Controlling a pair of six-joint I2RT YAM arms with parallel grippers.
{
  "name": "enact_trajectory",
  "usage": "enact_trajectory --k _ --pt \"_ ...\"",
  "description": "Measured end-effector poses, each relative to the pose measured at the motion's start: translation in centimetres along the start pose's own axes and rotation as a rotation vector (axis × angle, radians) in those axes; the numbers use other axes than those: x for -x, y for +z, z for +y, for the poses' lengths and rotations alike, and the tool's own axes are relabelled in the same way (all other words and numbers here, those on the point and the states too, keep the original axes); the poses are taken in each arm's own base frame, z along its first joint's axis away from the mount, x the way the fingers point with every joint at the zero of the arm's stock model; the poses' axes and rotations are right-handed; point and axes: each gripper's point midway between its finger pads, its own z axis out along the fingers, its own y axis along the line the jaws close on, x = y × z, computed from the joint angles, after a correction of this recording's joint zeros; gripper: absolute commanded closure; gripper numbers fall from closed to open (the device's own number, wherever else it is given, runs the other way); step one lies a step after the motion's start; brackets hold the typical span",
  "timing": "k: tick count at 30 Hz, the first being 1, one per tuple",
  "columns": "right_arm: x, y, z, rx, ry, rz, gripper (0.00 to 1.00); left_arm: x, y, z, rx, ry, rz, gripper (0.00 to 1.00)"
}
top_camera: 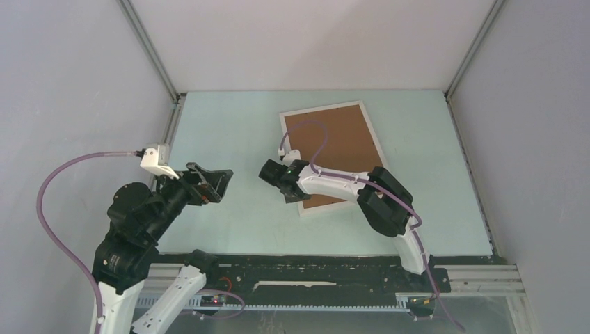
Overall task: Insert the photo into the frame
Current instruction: Turn over the photo from the photo frame.
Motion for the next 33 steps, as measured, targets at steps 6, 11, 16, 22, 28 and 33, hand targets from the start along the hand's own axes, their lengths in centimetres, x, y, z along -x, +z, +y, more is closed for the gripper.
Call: enact_trajectory --k 6,11,16,22,28,33 --pt "-0.2 0.1 -0.2 -0.007 -0.008 0.004 0.56 -0.5 0.2 0.3 0.009 0.001 0.015 0.0" --pt "-0.3 0.1 0.1 -0.002 -0.01 0.0 0.63 -0.5 0.2 0.4 0.017 -0.001 0.014 0.0" --pt "-0.3 0.1 0.6 -0.029 -0.036 -0.036 0.77 -1.0 0.6 2.3 0.126 -0.032 0.032 0.0" --pt "-0.2 -0.1 0.5 -0.049 -0.056 -0.074 1.0 -2.1 2.5 5.5 0.307 -0.127 0.088 0.0" --pt "-0.6 -1.3 -0.1 0.094 -0.017 -0.063 1.0 -2.3 5.0 8.4 0.376 -0.311 0.062 0.0" --pt "-0.2 -4.7 -0.7 0.292 0.048 -0.022 1.0 -7.8 10.9 10.5 0.28 -0.533 0.172 0.0"
